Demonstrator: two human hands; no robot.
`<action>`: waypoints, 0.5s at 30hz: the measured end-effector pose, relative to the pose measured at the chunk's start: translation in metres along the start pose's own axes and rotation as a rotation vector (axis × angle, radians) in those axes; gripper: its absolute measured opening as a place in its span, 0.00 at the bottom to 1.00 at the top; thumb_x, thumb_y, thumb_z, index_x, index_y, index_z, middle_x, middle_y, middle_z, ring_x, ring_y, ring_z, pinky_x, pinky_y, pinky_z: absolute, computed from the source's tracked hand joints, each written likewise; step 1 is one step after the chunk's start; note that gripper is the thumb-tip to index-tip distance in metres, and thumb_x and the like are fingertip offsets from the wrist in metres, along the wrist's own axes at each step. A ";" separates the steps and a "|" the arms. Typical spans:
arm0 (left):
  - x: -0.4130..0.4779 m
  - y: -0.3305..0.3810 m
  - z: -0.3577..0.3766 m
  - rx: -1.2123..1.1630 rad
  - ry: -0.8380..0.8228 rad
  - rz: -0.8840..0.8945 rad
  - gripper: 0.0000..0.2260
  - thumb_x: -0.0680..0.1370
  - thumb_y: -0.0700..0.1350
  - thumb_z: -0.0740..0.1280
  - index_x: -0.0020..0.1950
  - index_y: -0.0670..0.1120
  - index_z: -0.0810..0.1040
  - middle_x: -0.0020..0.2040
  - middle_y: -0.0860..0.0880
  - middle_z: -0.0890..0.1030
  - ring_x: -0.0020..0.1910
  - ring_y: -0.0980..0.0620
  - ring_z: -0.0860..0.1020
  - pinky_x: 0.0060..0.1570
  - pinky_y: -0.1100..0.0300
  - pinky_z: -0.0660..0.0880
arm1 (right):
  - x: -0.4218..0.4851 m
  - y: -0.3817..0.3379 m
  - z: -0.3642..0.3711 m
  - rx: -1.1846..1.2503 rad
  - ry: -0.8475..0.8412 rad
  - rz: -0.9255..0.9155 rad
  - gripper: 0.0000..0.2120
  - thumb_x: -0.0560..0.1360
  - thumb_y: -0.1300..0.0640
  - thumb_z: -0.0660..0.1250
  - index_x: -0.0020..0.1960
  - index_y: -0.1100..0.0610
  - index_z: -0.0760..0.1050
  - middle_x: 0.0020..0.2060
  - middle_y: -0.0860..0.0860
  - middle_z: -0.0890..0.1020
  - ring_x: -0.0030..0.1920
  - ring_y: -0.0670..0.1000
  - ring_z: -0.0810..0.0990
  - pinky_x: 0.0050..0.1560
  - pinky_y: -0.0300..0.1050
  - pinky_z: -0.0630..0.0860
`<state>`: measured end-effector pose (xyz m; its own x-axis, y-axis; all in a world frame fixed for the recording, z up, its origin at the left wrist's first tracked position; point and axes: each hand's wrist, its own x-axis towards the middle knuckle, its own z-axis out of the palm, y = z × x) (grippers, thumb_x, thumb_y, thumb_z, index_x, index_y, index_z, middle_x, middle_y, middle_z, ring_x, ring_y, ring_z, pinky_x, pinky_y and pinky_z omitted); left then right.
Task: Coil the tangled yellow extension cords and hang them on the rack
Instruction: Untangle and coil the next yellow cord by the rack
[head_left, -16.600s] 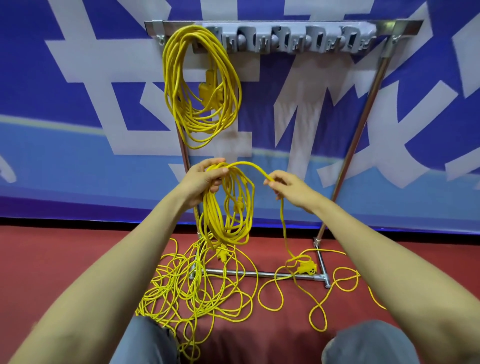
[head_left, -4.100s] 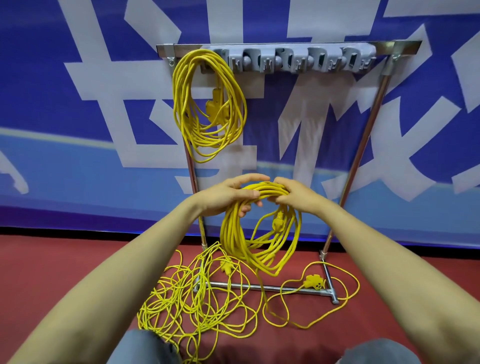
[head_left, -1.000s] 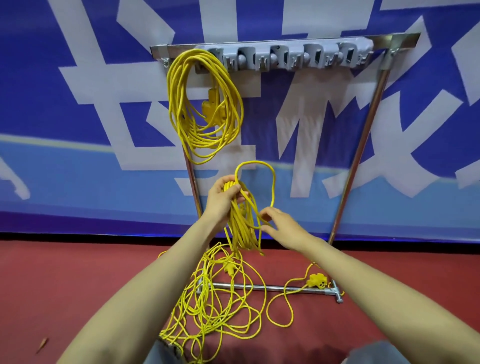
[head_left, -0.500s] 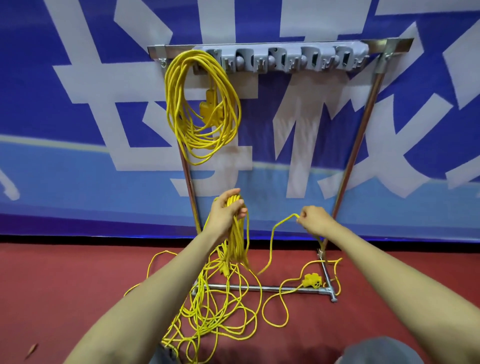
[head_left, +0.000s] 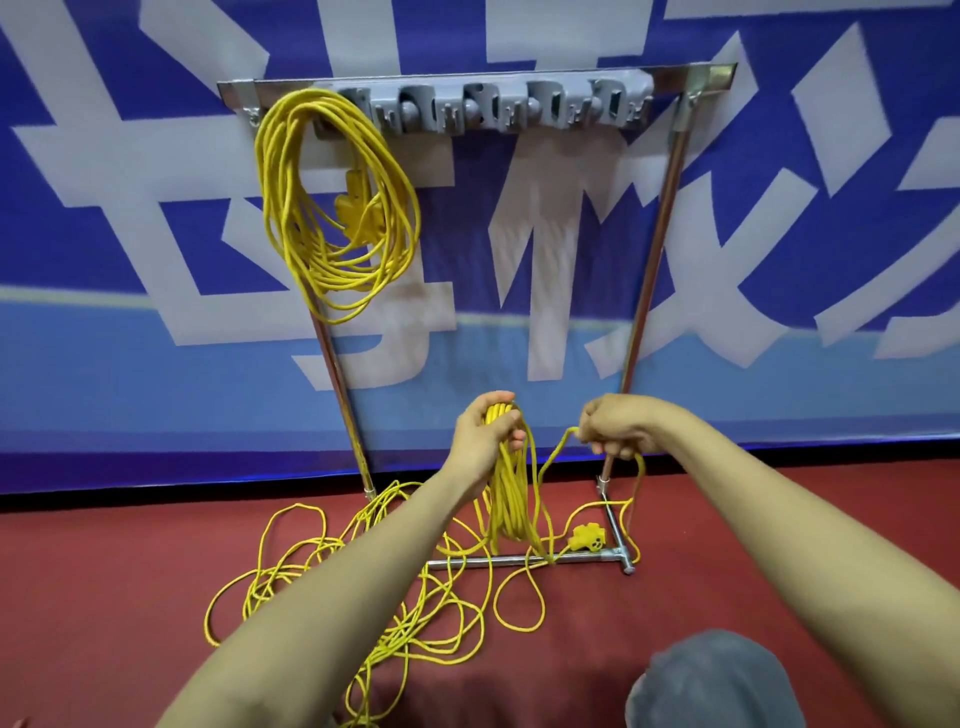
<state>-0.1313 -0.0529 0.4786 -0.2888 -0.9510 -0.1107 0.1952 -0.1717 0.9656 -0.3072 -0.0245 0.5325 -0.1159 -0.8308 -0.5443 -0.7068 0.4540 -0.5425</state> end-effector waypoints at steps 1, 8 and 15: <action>0.000 -0.002 0.005 0.005 -0.005 0.003 0.08 0.80 0.32 0.63 0.56 0.42 0.73 0.39 0.43 0.75 0.27 0.56 0.77 0.30 0.64 0.77 | -0.006 -0.004 -0.002 0.089 -0.040 -0.047 0.10 0.80 0.62 0.57 0.40 0.58 0.67 0.29 0.53 0.69 0.20 0.45 0.61 0.19 0.35 0.57; -0.005 -0.001 0.016 -0.132 0.022 0.021 0.07 0.80 0.32 0.62 0.53 0.44 0.73 0.40 0.43 0.77 0.29 0.55 0.80 0.31 0.64 0.79 | -0.032 -0.054 -0.012 0.464 0.027 -0.243 0.10 0.81 0.59 0.59 0.41 0.57 0.67 0.32 0.54 0.72 0.22 0.45 0.72 0.21 0.35 0.73; -0.004 0.021 -0.008 -0.094 -0.016 0.066 0.07 0.80 0.33 0.63 0.53 0.44 0.74 0.42 0.43 0.79 0.35 0.53 0.82 0.36 0.62 0.81 | -0.017 -0.044 0.014 0.533 -0.119 -0.193 0.07 0.79 0.61 0.62 0.43 0.54 0.68 0.35 0.51 0.76 0.38 0.48 0.75 0.47 0.56 0.78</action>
<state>-0.1186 -0.0543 0.4976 -0.2872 -0.9569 -0.0432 0.3012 -0.1330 0.9442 -0.2643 -0.0259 0.5564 0.0815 -0.8866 -0.4554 -0.2547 0.4232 -0.8695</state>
